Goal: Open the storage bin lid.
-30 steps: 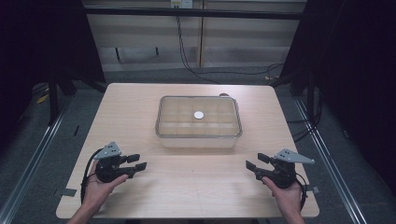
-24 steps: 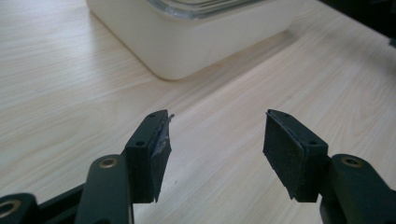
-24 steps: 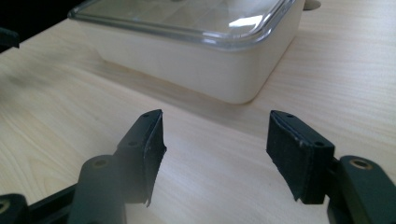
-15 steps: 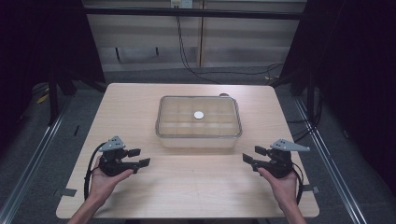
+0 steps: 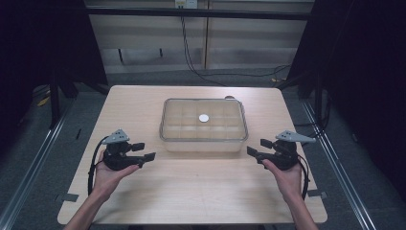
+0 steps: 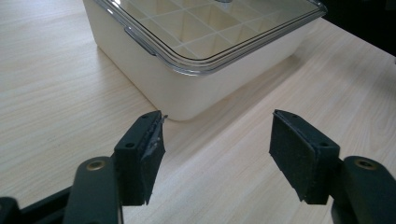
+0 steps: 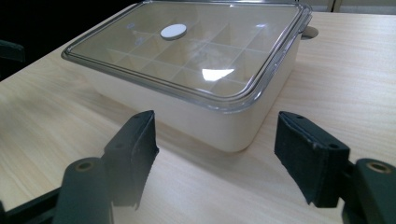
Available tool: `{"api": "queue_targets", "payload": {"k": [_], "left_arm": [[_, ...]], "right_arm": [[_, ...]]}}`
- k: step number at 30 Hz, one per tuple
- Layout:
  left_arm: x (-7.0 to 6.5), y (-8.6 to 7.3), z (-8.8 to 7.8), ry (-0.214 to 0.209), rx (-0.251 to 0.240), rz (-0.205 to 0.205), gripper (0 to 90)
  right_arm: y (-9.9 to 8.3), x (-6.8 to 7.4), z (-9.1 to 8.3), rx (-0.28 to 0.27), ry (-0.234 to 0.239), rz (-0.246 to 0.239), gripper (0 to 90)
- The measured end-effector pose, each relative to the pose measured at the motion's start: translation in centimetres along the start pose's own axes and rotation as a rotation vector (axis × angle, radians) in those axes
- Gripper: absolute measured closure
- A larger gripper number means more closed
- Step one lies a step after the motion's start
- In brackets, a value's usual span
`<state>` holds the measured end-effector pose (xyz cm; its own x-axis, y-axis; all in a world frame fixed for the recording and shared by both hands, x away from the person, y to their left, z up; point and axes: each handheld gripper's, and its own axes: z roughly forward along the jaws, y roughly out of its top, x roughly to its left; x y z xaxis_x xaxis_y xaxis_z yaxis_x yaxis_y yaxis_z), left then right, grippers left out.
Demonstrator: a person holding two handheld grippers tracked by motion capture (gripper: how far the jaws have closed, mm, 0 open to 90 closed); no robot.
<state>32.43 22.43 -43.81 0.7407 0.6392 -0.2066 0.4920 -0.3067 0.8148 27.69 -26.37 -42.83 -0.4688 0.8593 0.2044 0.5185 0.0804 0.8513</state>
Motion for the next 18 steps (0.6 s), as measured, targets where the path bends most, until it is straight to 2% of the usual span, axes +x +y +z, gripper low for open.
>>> {"api": "queue_targets", "payload": {"k": [5,7,10,13,16,18], "left_arm": [[0.3,0.4,0.1,0.016,-0.004,0.005,36.3],[0.5,0.6,0.0,0.013,-0.020,-0.002,36.1],[0.7,0.8,0.1,0.016,-0.012,-0.003,35.3],[1.2,1.3,-0.1,0.031,-0.014,-0.021,35.5],[1.7,1.6,-0.1,0.049,-0.015,-0.025,36.0],[2.1,1.8,0.0,0.047,-0.011,-0.039,35.9]], "right_arm": [[1.2,-0.2,0.5,-0.004,0.016,-0.001,30.2],[1.6,-0.4,0.6,-0.008,0.024,0.000,28.9],[2.0,-0.5,0.7,-0.001,0.032,0.004,26.0],[2.2,-0.6,1.0,0.008,0.032,-0.013,25.9],[2.4,-0.7,1.1,-0.006,0.040,-0.004,26.3],[2.7,-0.8,1.3,0.006,0.033,-0.002,24.2]]}}
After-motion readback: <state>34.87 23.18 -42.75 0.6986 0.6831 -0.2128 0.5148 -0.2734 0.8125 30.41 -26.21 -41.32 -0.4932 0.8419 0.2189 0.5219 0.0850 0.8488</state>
